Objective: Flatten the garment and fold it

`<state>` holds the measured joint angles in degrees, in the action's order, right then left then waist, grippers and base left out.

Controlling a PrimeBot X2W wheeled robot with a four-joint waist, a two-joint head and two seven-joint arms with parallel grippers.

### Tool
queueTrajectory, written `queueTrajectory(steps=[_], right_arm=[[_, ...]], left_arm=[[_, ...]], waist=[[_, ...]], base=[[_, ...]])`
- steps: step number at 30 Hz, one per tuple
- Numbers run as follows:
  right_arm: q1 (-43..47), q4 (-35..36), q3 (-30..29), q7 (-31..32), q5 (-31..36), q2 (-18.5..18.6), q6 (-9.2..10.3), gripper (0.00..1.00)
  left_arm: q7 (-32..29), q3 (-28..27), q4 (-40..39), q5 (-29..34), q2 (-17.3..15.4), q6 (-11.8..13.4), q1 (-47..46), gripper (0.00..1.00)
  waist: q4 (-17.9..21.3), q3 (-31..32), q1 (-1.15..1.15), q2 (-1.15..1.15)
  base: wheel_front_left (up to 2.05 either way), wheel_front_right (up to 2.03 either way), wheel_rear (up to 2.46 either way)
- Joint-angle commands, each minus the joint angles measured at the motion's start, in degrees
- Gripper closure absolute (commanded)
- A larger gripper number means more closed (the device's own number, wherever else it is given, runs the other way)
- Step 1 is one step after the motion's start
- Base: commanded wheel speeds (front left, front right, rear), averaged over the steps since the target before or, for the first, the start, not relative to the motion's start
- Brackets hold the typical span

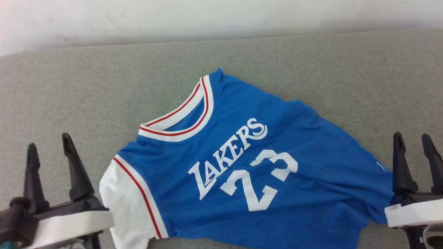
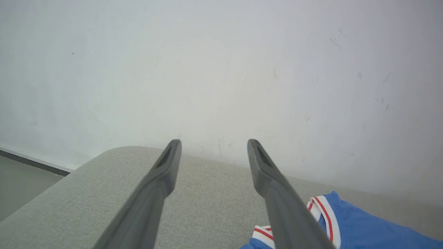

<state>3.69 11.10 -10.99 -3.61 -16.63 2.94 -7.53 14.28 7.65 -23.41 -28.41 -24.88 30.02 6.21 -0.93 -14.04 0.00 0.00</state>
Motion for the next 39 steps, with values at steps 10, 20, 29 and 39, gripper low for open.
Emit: queueTrajectory(steps=[10, 20, 29, 39], right_arm=[[-12.7, 0.9, 9.2, 11.0, 5.7, 1.9, 0.04, 0.00], [-29.6, -15.7, 23.7, 32.8, -4.9, 15.4, 0.04, 0.00], [-35.2, -27.0, 32.3, 36.8, -10.9, 19.6, 0.04, 0.00], [-36.4, -26.3, 28.0, 24.5, -14.1, 20.5, 0.04, 1.00]], left_arm=[[0.7, -1.9, 1.2, 6.6, 12.5, -5.7, -1.7, 0.00], [0.7, -3.0, 5.0, 10.1, 17.5, -13.2, -5.5, 0.00], [0.7, -2.7, 8.3, 11.4, 19.9, -16.9, -7.1, 0.00], [0.7, -3.9, 10.0, 12.5, 20.7, -19.0, -6.7, 0.00]], waist=[[-1.2, -2.4, 0.00, 0.00], [-5.3, -6.6, 0.00, 0.00], [-8.2, -8.2, 0.00, 0.00], [-4.0, -5.4, 0.00, 0.00]], base=[[0.00, 0.00, 0.00], [0.00, 0.00, 0.00], [0.00, 0.00, 0.00], [0.00, 0.00, 0.00]])
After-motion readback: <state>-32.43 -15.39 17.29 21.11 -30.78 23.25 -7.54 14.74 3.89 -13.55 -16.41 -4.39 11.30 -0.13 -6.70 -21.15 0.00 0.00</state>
